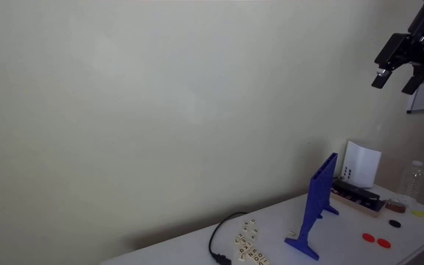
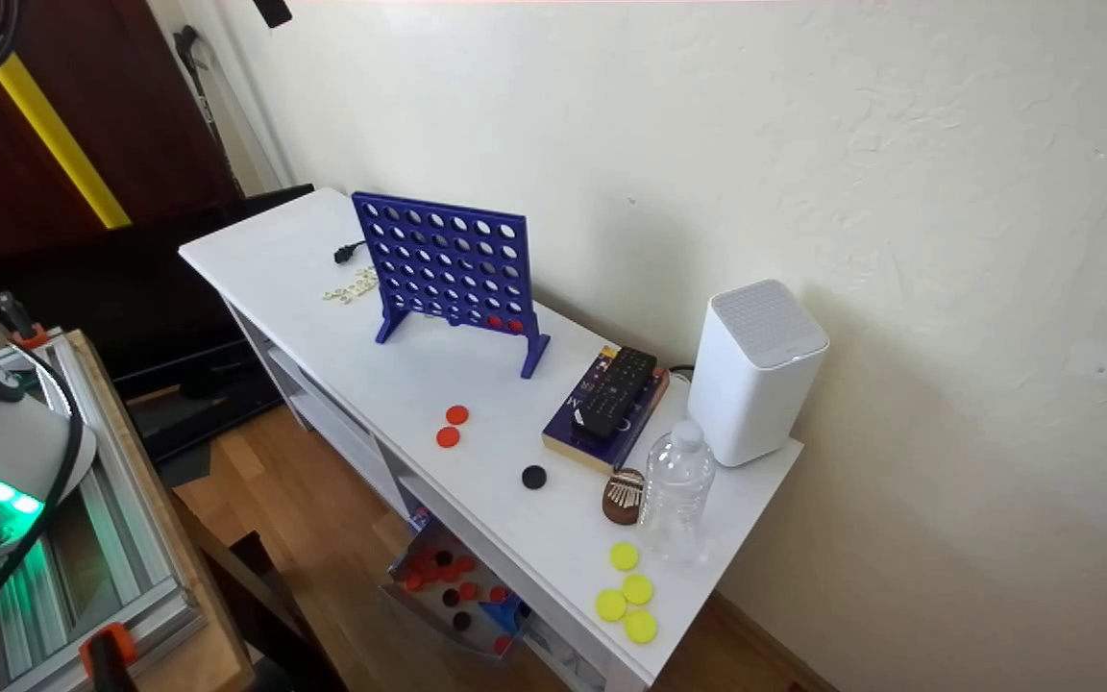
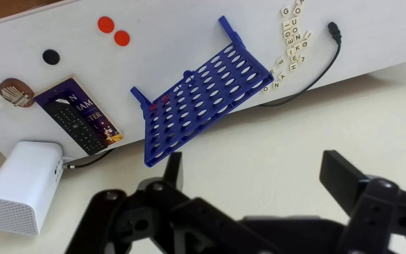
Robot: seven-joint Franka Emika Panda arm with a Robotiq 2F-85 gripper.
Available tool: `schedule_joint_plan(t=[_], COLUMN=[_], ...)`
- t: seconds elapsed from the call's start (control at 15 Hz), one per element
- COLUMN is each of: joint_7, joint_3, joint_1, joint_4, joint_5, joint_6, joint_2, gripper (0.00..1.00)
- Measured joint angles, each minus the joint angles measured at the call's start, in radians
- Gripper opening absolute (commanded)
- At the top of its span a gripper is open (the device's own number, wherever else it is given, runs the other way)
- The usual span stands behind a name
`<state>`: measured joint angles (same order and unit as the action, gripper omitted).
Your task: Shift the orange ring to the blue object's fifth line
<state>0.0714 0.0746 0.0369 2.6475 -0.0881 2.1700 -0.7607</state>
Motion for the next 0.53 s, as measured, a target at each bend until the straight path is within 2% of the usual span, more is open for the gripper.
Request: schedule_joint_plan(t=[0.33, 0.53], joint_7=[0.008, 0.047], joint_3=[0.000, 0.004], joint_1=[0.008, 0.067], joint_4=[-0.001, -0.010], joint_5=[0.000, 0.002], joint_6=[0.000, 0.005], joint_2=[0.006, 0.055], gripper=[1.00, 1.00])
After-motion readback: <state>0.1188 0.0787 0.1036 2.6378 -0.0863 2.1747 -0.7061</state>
